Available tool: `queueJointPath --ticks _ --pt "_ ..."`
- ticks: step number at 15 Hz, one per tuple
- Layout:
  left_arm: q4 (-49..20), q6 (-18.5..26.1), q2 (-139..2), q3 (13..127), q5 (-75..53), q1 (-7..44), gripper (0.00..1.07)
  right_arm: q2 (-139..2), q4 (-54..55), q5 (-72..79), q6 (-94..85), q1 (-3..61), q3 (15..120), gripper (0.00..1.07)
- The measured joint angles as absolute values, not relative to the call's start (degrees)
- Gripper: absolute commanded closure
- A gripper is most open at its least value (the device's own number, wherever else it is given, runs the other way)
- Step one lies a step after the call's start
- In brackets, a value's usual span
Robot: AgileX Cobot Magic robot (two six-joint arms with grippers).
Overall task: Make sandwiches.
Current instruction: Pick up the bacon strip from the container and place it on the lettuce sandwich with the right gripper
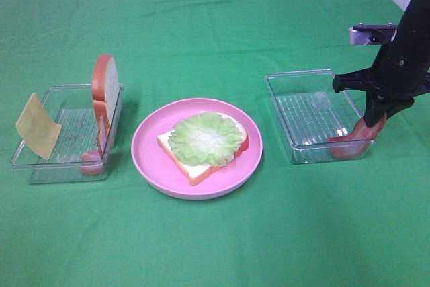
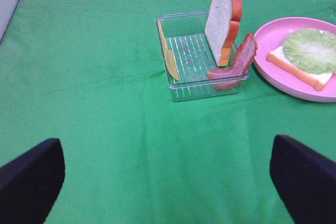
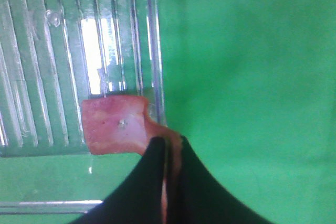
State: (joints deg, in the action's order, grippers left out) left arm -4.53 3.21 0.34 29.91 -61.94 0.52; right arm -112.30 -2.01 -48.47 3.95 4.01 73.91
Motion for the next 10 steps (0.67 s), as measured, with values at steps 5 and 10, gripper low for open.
queueJointPath --ticks 5,10 --pt "-4.5 3.2 0.3 29.9 -61.9 0.5 0.06 -109.3 -1.5 -49.8 3.9 5.2 73.9 1.07" --pt "-4.5 3.2 0.3 29.9 -61.9 0.5 0.06 -100.6 -1.5 -50.3 3.6 16.2 74.3 1.07"
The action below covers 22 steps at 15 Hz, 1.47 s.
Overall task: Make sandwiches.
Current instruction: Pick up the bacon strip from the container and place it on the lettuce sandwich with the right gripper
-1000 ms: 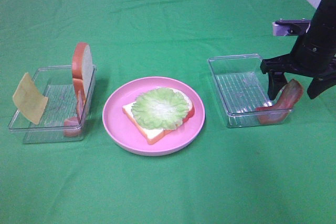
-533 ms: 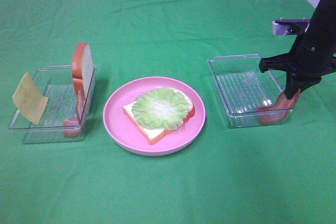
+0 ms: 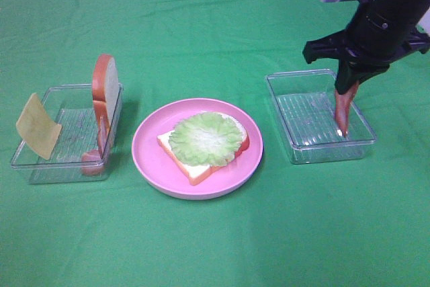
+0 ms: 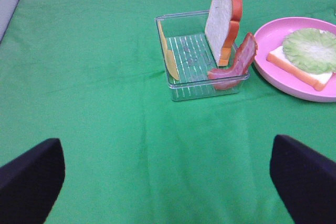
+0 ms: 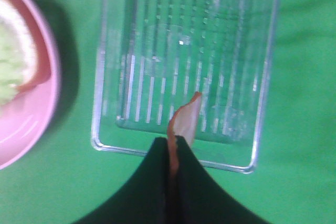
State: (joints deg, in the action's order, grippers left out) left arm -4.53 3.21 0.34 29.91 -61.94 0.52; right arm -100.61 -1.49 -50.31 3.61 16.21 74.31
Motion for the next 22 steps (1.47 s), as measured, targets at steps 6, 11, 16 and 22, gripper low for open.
queueJointPath --ticks 6,11,16,22 --pt "-4.5 3.2 0.3 29.9 -61.9 0.5 0.06 -99.2 0.6 -50.9 3.5 31.6 82.3 1.07" --pt "-4.5 3.2 0.3 29.9 -61.9 0.5 0.06 -101.2 3.6 -42.6 3.4 41.9 82.6 1.07" --pt "-4.5 3.2 0.3 29.9 -61.9 0.5 0.06 -108.8 12.7 -42.1 -4.3 42.0 82.6 1.07" --pt "-4.5 3.2 0.3 29.9 -61.9 0.5 0.06 -110.8 10.0 -38.4 -11.1 41.9 82.6 1.07"
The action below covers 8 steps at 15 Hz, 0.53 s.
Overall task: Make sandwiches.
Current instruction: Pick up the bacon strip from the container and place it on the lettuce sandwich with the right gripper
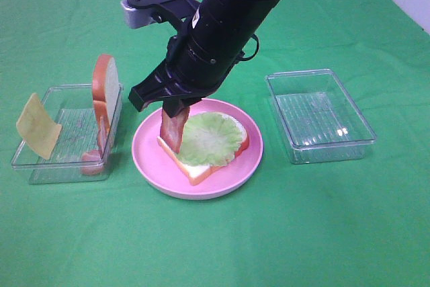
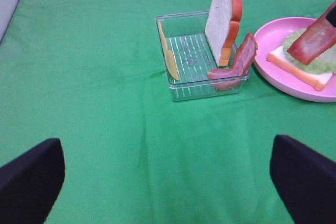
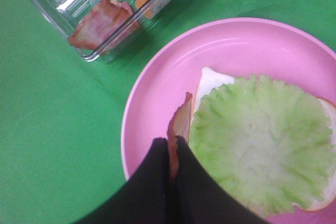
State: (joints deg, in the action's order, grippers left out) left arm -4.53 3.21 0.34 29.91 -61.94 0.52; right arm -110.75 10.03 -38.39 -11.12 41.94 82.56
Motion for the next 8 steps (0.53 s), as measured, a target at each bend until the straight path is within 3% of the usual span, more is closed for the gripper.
queueJointPath --ticks 5,8 --pt "-4.5 3.2 0.3 29.9 -61.9 0.5 0.06 -116.2 3.7 -37.2 -9.9 41.9 82.6 1.07" --pt "-4.5 3.2 0.3 29.9 -61.9 0.5 0.06 -118.8 -9.1 -36.3 0.3 41.9 82.6 1.07"
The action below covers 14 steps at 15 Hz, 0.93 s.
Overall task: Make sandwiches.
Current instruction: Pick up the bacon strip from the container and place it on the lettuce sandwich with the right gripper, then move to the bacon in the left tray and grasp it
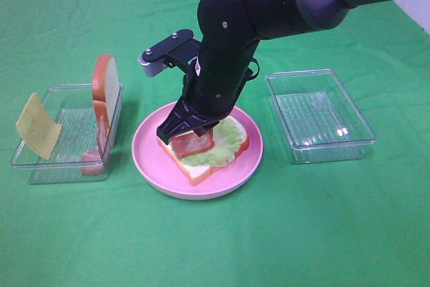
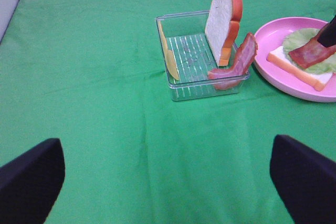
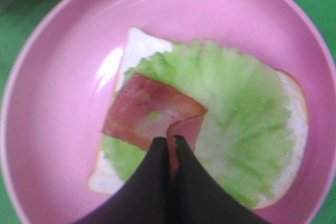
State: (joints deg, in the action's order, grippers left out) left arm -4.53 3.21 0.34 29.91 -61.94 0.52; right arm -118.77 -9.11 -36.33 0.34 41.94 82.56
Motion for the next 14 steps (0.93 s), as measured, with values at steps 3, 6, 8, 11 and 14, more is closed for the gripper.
queueJointPath --ticks 3,6,8,11,14 --pt "-4.5 3.2 0.3 29.9 -61.9 0.5 0.06 -119.5 -21.2 -36.3 11.1 41.9 82.6 1.07" --pt "-4.5 3.2 0.3 29.9 -61.9 0.5 0.06 -119.5 -21.5 -36.1 12.7 41.9 82.6 0.51" --pt "-4.5 3.2 0.3 29.9 -61.9 0.5 0.06 -119.5 -21.8 -36.1 12.8 41.9 82.6 0.11" --pt "-4.5 3.2 0.3 29.9 -61.9 0.5 0.06 -119.4 -22.5 -39.8 13.4 41.9 83.6 0.11" --pt "-4.5 3.2 0.3 29.9 -61.9 0.5 0.06 -117.6 -22.5 -49.4 13.9 41.9 88.9 0.11"
